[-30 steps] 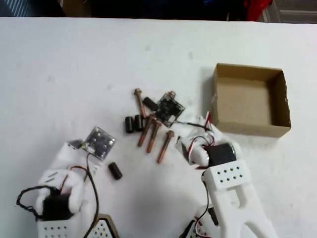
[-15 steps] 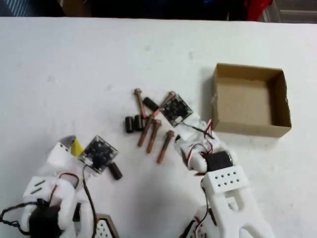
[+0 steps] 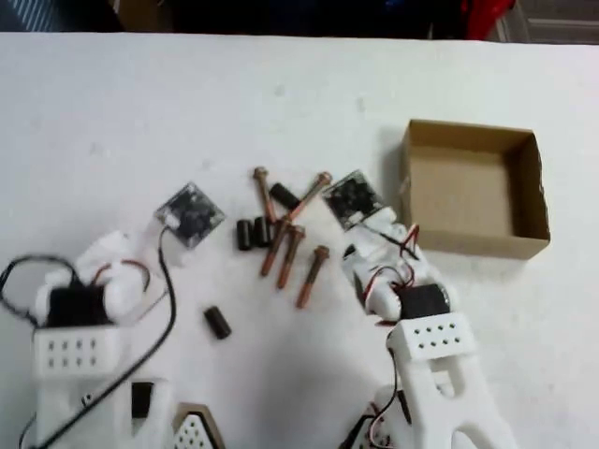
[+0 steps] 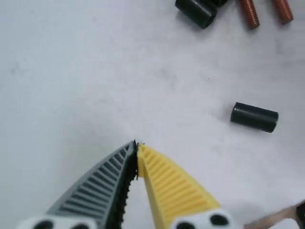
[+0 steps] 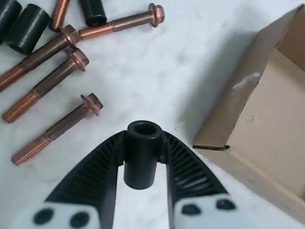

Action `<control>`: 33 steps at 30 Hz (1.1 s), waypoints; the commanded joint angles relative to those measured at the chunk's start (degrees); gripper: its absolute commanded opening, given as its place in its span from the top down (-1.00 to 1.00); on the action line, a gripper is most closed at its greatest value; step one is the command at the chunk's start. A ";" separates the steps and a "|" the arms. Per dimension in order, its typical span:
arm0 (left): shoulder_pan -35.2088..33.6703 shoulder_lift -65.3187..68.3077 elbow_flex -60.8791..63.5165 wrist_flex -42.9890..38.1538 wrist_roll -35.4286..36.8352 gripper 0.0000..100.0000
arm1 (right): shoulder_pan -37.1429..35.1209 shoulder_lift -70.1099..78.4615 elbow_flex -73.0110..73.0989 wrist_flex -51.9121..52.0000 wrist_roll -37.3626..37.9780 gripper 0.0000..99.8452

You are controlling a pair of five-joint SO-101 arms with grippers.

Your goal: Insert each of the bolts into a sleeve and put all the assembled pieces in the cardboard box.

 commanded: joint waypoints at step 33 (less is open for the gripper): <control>22.90 55.78 -31.65 -9.76 14.77 0.94 | 7.34 -1.45 2.73 -7.08 -2.64 0.97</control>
